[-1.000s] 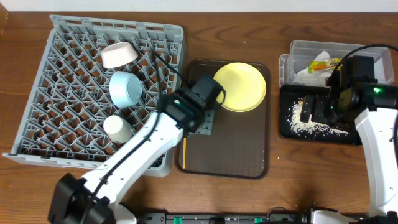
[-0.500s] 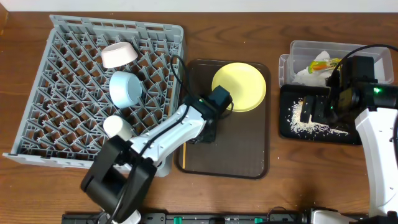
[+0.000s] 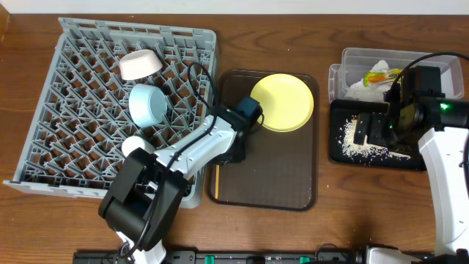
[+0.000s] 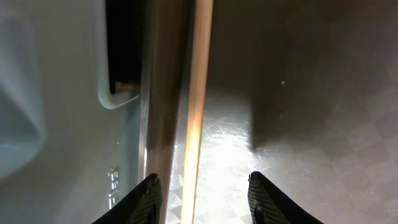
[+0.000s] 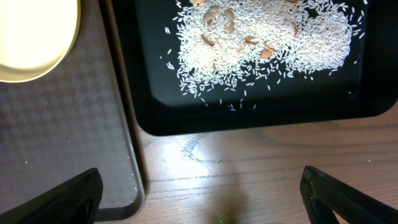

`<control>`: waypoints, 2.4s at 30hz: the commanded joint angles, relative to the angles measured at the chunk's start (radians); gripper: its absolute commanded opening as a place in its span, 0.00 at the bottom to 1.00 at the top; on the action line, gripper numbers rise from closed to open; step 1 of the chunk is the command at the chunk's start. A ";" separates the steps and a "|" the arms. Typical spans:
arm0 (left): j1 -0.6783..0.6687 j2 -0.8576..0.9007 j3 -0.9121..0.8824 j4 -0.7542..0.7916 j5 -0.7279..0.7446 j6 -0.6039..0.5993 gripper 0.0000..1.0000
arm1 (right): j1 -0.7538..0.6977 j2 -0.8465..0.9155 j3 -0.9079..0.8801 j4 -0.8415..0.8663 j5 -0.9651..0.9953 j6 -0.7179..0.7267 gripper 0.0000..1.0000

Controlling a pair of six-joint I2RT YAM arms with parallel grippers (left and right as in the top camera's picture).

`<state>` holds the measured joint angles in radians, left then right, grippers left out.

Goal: Sort waste into correct bins and load items into the dishwasher
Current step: 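Return the left gripper to the tray and grasp the second chopstick, then carry the second chopstick to the dish rack and release it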

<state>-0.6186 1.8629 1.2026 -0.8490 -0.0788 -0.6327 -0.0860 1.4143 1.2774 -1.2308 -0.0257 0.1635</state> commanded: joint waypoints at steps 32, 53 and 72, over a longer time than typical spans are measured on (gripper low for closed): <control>0.007 -0.031 -0.071 0.065 0.042 0.056 0.06 | -0.005 -0.011 0.015 0.000 0.010 -0.015 0.99; 0.231 -0.350 0.073 -0.077 0.045 0.483 0.06 | -0.005 -0.011 0.015 0.000 0.010 -0.015 0.99; 0.309 -0.220 0.069 -0.055 0.106 0.513 0.17 | -0.005 -0.011 0.015 0.003 0.010 -0.015 0.99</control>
<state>-0.3141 1.6421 1.2686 -0.9077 0.0425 -0.1299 -0.0860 1.4143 1.2774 -1.2297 -0.0257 0.1635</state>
